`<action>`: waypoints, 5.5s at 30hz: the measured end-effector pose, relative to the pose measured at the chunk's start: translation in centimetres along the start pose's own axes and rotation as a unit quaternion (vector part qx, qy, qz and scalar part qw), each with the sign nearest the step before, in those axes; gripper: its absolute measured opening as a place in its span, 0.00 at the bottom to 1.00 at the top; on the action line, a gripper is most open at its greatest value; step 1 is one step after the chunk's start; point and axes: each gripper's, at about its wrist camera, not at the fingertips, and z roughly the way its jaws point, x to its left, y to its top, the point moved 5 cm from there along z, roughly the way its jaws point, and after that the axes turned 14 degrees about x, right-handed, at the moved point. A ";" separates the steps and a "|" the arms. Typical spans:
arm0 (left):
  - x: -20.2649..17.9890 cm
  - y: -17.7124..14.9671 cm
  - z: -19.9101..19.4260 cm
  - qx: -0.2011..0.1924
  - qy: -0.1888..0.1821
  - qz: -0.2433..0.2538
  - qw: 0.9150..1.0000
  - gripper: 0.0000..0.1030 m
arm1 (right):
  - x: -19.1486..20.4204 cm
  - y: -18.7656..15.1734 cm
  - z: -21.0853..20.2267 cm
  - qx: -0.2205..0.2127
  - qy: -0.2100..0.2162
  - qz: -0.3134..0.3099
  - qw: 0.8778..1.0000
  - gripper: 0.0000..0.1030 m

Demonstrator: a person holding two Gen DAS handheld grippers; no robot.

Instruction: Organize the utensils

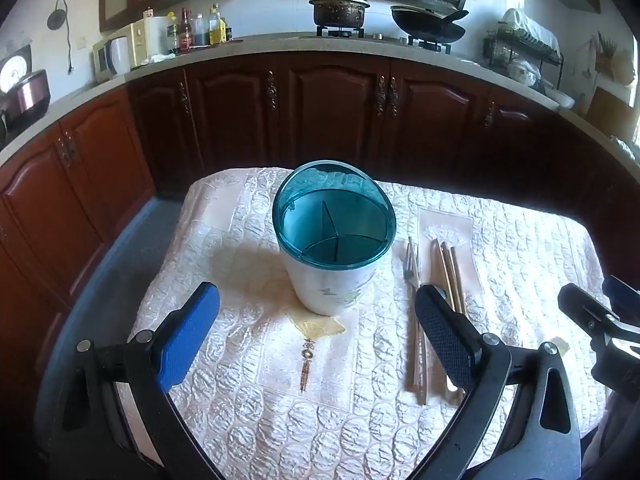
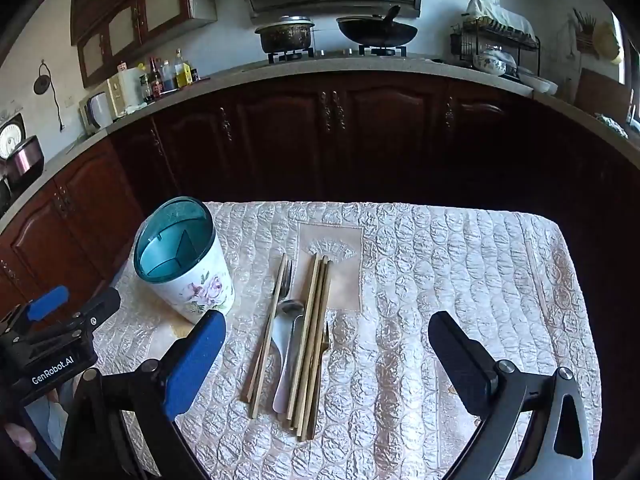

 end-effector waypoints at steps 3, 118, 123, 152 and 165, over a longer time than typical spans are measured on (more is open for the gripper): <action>0.0 0.0 0.1 0.001 0.004 0.003 1.000 0.96 | 0.4 -0.2 -0.1 0.000 -0.005 0.002 1.000 0.99; -9.0 -2.1 12.9 0.145 -0.090 0.060 0.983 0.51 | -3.3 3.1 16.8 0.145 0.124 0.035 0.981 0.37; -9.4 -1.4 15.4 0.168 -0.089 0.047 0.981 0.46 | -3.0 4.3 19.9 0.171 0.147 0.039 0.974 0.22; -2.7 -9.5 10.5 0.246 -0.127 0.091 0.957 0.12 | -8.8 -4.7 14.3 0.216 0.134 0.062 0.965 0.28; -5.5 -3.3 13.0 0.192 -0.079 0.109 0.972 0.14 | -9.4 -3.9 14.6 0.213 0.124 0.057 0.967 0.36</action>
